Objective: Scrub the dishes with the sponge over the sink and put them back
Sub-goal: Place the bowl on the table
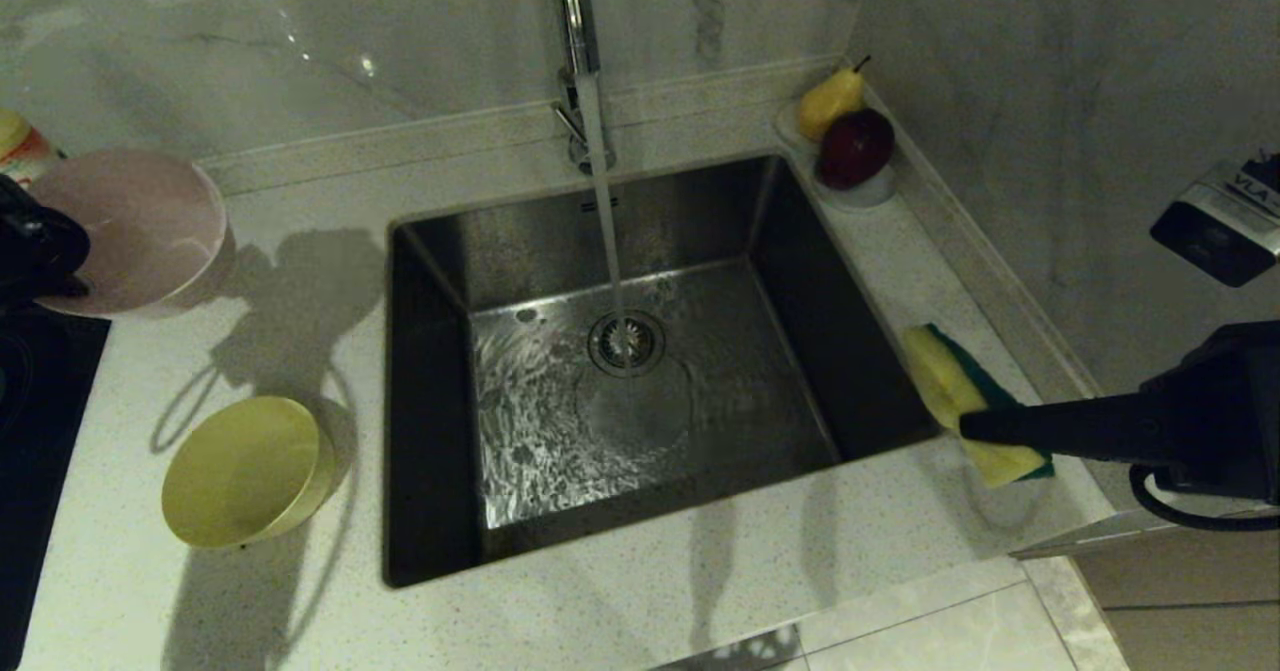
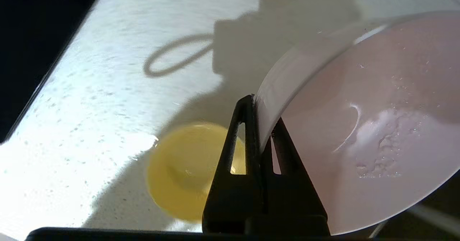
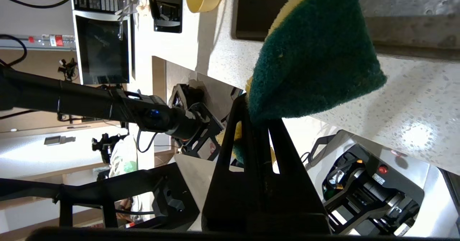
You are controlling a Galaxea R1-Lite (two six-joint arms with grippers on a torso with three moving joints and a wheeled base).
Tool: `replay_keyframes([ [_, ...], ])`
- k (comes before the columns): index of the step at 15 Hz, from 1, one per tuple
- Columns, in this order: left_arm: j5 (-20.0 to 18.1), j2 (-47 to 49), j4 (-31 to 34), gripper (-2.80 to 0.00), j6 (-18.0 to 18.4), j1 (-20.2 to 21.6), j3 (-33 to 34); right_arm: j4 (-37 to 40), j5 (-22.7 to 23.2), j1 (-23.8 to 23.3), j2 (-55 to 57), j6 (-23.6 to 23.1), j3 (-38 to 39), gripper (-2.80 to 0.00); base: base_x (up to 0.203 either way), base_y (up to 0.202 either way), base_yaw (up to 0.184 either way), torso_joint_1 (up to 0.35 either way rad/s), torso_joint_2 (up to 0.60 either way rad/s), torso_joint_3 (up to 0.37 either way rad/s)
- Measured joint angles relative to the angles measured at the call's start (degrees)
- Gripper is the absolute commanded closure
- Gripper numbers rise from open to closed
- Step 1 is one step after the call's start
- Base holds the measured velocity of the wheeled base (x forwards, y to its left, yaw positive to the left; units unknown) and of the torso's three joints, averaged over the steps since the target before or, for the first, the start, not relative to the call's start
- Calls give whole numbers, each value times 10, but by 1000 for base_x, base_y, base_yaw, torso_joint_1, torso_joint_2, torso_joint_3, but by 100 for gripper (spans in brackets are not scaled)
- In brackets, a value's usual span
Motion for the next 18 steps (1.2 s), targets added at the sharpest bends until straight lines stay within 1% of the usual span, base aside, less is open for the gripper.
replay_keyframes([
  [1,-28,18,-1,0,-14,29,1,-1,0,-1,0,-1,0,0,0,0,0,0,0,0],
  [3,-49,53,-5,0,-46,76,2,-1,0,-2,1,-2,1,0,0,0,0,0,0,0],
  [4,-57,73,-6,0,-55,98,-2,-1,0,-2,2,-2,2,0,0,0,0,0,0,0],
  [6,-73,105,-8,0,-63,134,-6,-3,1,-2,2,-3,7,0,0,0,0,0,0,0],
  [8,-75,133,-22,0,-65,162,-7,-5,1,-2,2,-4,16,0,0,0,0,0,0,0],
  [10,-75,158,-35,0,-66,184,-6,-7,0,-3,1,-6,24,0,0,0,0,0,0,0],
  [13,-75,195,-36,0,-66,211,-3,-7,1,-4,-1,-6,27,0,0,0,0,0,0,0],
  [16,-76,216,-37,0,-65,220,0,-9,1,-5,-1,-7,31,0,0,0,0,0,0,0],
  [17,-81,220,-37,0,-64,221,0,-9,2,-5,-1,-6,31,0,0,0,0,0,0,0],
  [18,-95,223,-37,0,-64,221,0,-9,3,-5,-1,-6,31,0,0,0,0,0,0,0],
])
